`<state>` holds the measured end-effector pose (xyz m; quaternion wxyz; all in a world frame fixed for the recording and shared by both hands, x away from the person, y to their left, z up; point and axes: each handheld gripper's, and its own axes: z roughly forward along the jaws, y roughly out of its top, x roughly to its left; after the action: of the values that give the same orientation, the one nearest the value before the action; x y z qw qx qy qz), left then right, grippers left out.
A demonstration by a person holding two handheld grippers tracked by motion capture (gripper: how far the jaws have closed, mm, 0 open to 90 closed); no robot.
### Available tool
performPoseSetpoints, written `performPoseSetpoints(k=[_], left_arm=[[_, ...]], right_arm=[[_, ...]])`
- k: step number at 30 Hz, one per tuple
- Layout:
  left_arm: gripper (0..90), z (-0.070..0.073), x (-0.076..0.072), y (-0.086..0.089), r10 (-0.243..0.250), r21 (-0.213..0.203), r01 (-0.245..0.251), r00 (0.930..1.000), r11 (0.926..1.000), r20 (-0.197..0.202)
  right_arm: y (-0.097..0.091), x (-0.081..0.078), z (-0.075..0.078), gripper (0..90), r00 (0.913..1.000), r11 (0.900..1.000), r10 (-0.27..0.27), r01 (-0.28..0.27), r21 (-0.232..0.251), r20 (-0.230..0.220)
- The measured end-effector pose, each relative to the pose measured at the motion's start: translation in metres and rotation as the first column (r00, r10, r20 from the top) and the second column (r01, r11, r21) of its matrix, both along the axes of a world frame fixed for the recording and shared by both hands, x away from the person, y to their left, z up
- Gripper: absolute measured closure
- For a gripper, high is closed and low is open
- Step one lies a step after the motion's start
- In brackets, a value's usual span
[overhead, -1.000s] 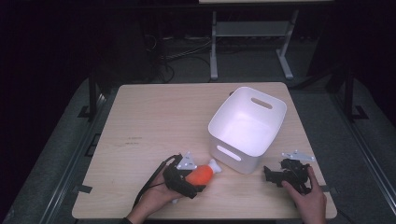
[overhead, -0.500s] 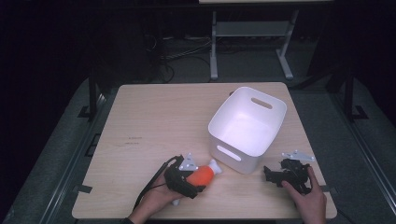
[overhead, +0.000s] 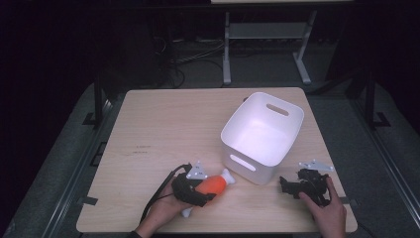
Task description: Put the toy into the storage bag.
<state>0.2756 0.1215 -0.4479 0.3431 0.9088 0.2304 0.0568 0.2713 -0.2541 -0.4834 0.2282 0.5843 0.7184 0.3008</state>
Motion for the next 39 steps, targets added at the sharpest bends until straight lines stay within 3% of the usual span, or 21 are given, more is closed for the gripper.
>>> performPoseSetpoints(k=[14,25,39], left_arm=[[34.4,0.011,-0.001,0.012,0.017,-0.055,-0.018,0.9997,0.9983,-0.020],[32.3,0.018,0.000,0.024,0.024,-0.062,-0.025,0.9996,0.9978,-0.016],[32.4,0.041,0.005,0.047,0.053,-0.105,-0.054,0.9986,0.9930,-0.008]], right_arm=[[0.000,0.000,0.000,0.0,1.0000,1.0000,0.001,-0.001,-0.001,0.001],[0.000,0.000,0.000,0.0,1.0000,1.0000,0.002,-0.002,0.000,0.001],[0.000,0.000,0.000,0.0,1.0000,1.0000,0.001,-0.001,0.000,0.000]])
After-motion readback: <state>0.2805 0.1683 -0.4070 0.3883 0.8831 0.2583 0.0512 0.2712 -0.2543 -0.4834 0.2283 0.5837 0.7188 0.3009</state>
